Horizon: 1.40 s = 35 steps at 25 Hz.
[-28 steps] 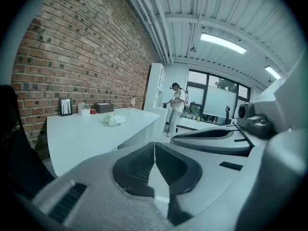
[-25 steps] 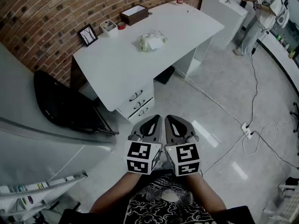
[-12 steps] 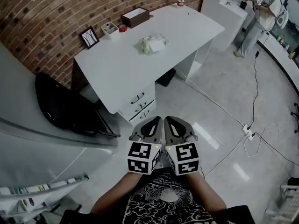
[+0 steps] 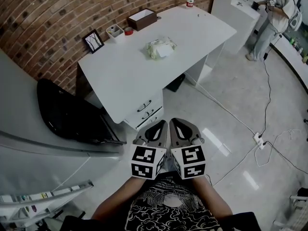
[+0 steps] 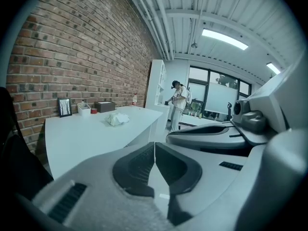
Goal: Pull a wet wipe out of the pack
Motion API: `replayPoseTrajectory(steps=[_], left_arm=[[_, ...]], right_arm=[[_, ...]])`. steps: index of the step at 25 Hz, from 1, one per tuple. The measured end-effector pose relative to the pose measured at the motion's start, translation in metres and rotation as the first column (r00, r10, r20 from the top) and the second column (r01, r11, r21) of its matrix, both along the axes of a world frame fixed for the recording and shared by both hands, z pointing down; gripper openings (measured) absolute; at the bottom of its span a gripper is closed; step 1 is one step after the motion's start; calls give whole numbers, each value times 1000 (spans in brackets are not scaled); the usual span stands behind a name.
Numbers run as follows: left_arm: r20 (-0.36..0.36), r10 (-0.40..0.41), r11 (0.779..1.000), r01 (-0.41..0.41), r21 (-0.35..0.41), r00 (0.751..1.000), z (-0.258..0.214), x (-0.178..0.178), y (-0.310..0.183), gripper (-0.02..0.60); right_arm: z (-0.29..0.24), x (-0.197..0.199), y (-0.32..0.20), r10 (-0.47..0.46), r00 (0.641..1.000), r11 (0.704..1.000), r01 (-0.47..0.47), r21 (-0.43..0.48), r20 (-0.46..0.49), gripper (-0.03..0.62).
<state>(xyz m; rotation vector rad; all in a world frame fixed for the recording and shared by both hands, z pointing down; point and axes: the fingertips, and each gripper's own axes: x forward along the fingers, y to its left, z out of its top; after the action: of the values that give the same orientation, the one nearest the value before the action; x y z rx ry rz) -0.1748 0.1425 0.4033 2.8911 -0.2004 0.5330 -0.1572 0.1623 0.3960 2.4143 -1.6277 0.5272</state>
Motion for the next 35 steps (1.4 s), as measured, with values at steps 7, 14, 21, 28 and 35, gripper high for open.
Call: replayPoseTrajectory(steps=[7, 14, 21, 28, 35], left_arm=[[9, -38, 999, 39, -18, 999, 4, 30, -31, 17], [26, -63, 998, 64, -16, 998, 5, 70, -60, 17], [67, -93, 996, 93, 6, 993, 13, 107, -93, 17], [102, -117, 993, 117, 7, 988, 20, 144, -101, 17], [107, -148, 989, 146, 25, 983, 17, 162, -101, 17]], right_arm=[[2, 32, -32, -35, 999, 999, 36, -10, 12, 19], [6, 71, -61, -80, 996, 996, 81, -28, 31, 19], [12, 114, -88, -126, 990, 991, 128, -35, 64, 20], [21, 144, -101, -181, 977, 983, 184, -16, 115, 19], [22, 163, -96, -202, 970, 979, 204, -6, 134, 20]])
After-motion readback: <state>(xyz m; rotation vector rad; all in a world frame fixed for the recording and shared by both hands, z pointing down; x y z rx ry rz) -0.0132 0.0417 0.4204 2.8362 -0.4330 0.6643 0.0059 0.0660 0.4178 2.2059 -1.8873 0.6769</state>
